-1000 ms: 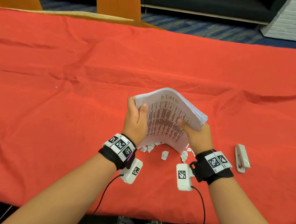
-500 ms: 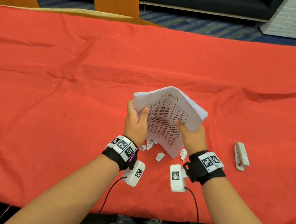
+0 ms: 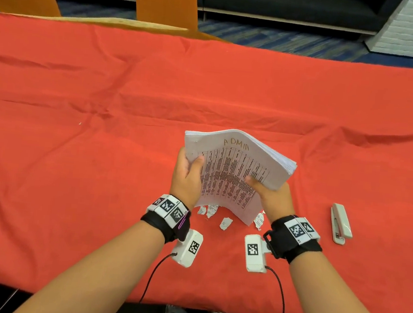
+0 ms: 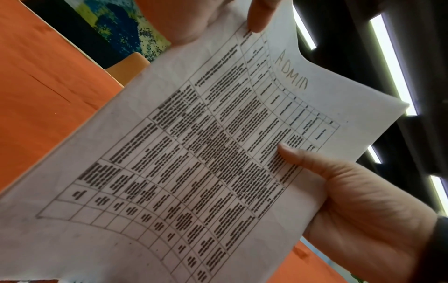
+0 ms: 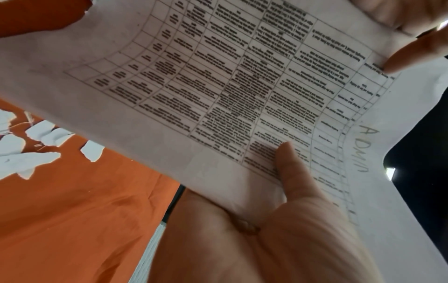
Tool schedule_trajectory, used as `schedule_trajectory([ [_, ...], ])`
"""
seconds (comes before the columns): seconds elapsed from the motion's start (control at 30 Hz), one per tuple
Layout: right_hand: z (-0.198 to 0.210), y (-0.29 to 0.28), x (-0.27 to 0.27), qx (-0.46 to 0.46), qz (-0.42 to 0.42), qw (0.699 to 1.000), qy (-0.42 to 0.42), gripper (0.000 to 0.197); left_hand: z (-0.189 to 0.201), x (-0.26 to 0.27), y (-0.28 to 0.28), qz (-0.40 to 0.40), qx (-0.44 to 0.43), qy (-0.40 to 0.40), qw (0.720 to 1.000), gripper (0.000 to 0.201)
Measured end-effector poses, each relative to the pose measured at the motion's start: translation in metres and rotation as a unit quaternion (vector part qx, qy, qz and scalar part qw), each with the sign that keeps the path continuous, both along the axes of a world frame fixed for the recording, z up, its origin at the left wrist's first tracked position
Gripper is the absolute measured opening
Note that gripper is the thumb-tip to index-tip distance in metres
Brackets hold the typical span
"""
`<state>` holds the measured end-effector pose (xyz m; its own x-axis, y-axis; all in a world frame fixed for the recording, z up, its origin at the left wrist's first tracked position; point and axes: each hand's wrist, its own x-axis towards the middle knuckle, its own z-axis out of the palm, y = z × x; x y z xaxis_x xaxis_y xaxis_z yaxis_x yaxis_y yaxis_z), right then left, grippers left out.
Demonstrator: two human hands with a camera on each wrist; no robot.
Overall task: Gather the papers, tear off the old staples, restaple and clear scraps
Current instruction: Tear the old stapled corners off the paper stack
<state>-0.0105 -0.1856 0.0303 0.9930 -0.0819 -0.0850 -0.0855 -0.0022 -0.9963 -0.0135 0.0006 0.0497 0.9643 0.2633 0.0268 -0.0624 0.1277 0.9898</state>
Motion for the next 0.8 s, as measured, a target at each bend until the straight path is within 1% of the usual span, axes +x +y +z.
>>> schedule_trajectory([
  [0.13, 0.002, -0.001, 0.004, 0.011, -0.009, 1.0, -0.022, 0.03, 0.007, 0.0, -0.002, -0.002, -0.003, -0.005, 1.0, 0.025],
  [0.27, -0.004, -0.004, 0.002, 0.002, 0.005, 1.0, -0.014, 0.03, -0.006, -0.002, 0.002, -0.007, 0.001, 0.0, 1.0, 0.024],
  [0.37, -0.007, -0.005, 0.003, 0.004, 0.017, 1.0, -0.01, 0.031, -0.009, -0.003, 0.002, -0.009, 0.021, 0.006, 1.0, 0.025],
  [0.53, -0.005, -0.007, 0.01, -0.016, 0.005, 1.0, 0.0, 0.026, -0.006, 0.003, 0.002, -0.011, 0.075, -0.002, 0.997, 0.026],
  [0.6, 0.005, -0.01, 0.015, -0.018, 0.001, 1.0, -0.014, 0.026, 0.003, 0.009, 0.003, -0.011, 0.108, -0.018, 0.994, 0.022],
  [0.67, 0.016, -0.015, 0.023, -0.005, 0.005, 0.999, -0.037, 0.025, 0.019, 0.017, 0.005, -0.006, 0.122, -0.041, 0.992, 0.018],
  [0.73, 0.024, -0.024, 0.028, 0.001, 0.012, 0.998, -0.055, 0.024, 0.035, 0.026, 0.009, 0.01, 0.097, -0.066, 0.993, 0.022],
  [0.8, 0.022, -0.037, 0.029, -0.004, 0.017, 0.999, -0.04, 0.021, 0.049, 0.036, 0.017, 0.046, 0.062, -0.087, 0.993, 0.021],
])
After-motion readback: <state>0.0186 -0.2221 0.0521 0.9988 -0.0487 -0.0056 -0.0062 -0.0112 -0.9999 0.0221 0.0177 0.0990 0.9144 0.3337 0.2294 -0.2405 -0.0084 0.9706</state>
